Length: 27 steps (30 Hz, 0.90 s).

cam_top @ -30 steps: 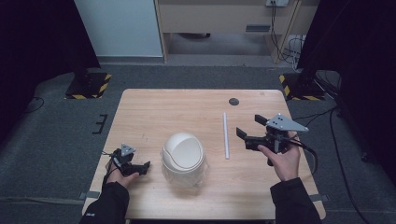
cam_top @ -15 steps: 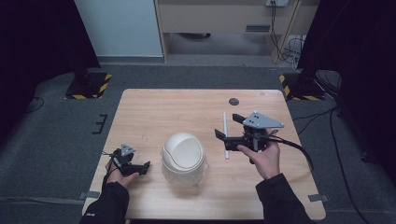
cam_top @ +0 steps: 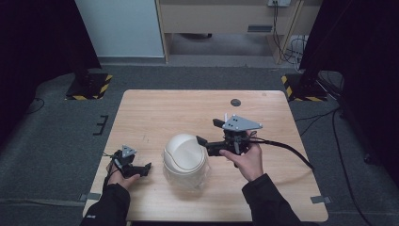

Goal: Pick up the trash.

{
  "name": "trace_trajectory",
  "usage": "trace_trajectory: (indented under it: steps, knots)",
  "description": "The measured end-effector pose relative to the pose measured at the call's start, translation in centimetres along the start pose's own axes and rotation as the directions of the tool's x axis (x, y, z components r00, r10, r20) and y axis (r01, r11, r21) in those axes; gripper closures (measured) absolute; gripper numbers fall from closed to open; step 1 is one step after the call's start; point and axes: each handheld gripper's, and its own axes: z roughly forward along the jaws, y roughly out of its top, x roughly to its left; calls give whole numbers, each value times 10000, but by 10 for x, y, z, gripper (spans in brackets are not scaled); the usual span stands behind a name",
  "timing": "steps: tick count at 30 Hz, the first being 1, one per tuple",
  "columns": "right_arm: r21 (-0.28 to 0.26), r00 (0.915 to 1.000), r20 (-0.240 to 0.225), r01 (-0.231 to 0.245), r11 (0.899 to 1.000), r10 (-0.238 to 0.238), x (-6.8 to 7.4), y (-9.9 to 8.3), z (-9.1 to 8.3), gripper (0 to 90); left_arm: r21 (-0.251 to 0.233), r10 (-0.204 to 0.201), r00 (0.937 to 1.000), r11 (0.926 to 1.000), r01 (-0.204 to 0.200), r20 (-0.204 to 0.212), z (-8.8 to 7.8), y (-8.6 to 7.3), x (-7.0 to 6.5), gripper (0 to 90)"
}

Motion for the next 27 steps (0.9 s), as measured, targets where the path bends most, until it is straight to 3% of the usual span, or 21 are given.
trace_trajectory:
  steps: [15, 27]
  knots:
    - [1210, 9994, -353, -5, 9926, 48, 6, -33, 13, 181, -1, -1, 10000, 10000, 1, -1, 0, 0, 0, 0]
    - [1893, 9990, -437, 55, 9819, 28, 8, -45, 27, 173, -2, -1, 10000, 10000, 1, -1, 0, 0, 0, 0]
